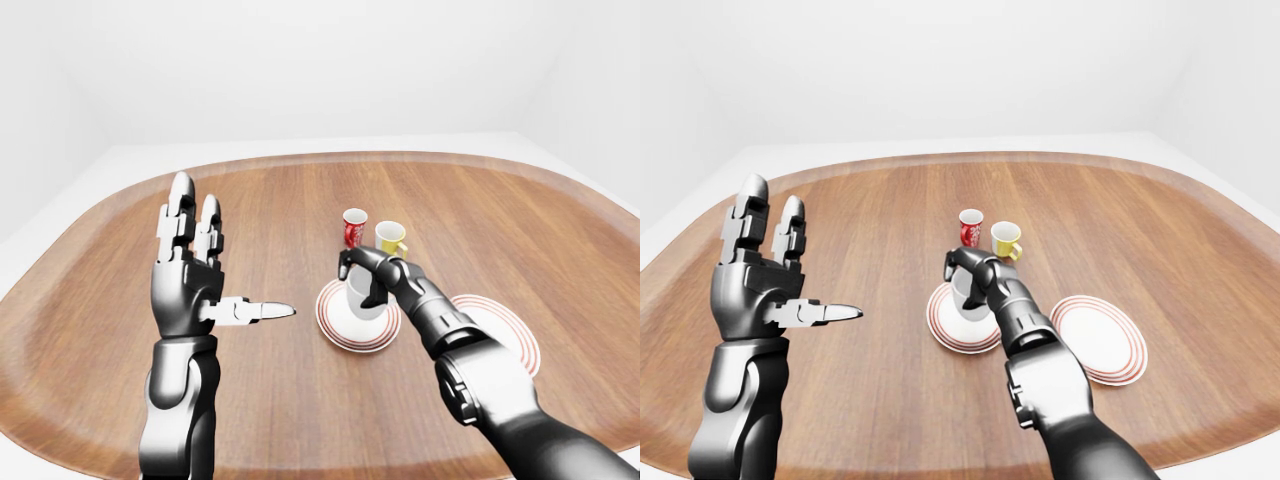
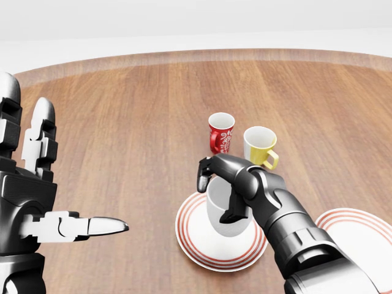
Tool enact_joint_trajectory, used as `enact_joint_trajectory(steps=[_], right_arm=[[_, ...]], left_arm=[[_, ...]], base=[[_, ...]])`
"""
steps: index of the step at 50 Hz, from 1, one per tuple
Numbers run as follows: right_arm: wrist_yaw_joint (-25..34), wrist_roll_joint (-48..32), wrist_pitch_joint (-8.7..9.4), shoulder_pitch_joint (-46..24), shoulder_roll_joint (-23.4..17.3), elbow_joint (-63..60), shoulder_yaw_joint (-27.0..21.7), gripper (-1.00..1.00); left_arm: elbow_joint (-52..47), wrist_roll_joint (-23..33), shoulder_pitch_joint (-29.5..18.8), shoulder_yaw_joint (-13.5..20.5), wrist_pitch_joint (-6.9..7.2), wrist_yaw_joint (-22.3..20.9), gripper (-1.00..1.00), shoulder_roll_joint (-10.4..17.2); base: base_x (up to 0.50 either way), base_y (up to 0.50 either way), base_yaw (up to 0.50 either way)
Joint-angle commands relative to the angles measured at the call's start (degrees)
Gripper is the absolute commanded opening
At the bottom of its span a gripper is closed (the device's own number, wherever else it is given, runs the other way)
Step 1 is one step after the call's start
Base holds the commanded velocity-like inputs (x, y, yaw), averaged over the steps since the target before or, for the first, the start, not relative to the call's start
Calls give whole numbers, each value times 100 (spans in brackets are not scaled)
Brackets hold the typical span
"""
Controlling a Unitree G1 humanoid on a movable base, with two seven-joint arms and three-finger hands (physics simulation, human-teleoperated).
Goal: Put the white mug on the left plate.
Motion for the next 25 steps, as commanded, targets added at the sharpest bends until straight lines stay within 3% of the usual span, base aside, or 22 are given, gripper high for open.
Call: enact_joint_trajectory(steps=[1, 25], right_arm=[[-427, 808, 1, 96, 19, 214, 60, -100], [-557, 708, 1, 137, 98, 300, 90, -100]], left_arm=[[4, 5, 5, -17, 0, 0, 100, -4], [-5, -26, -34, 23, 0, 18, 100, 8]], base=[[0, 0, 0], [0, 0, 0]])
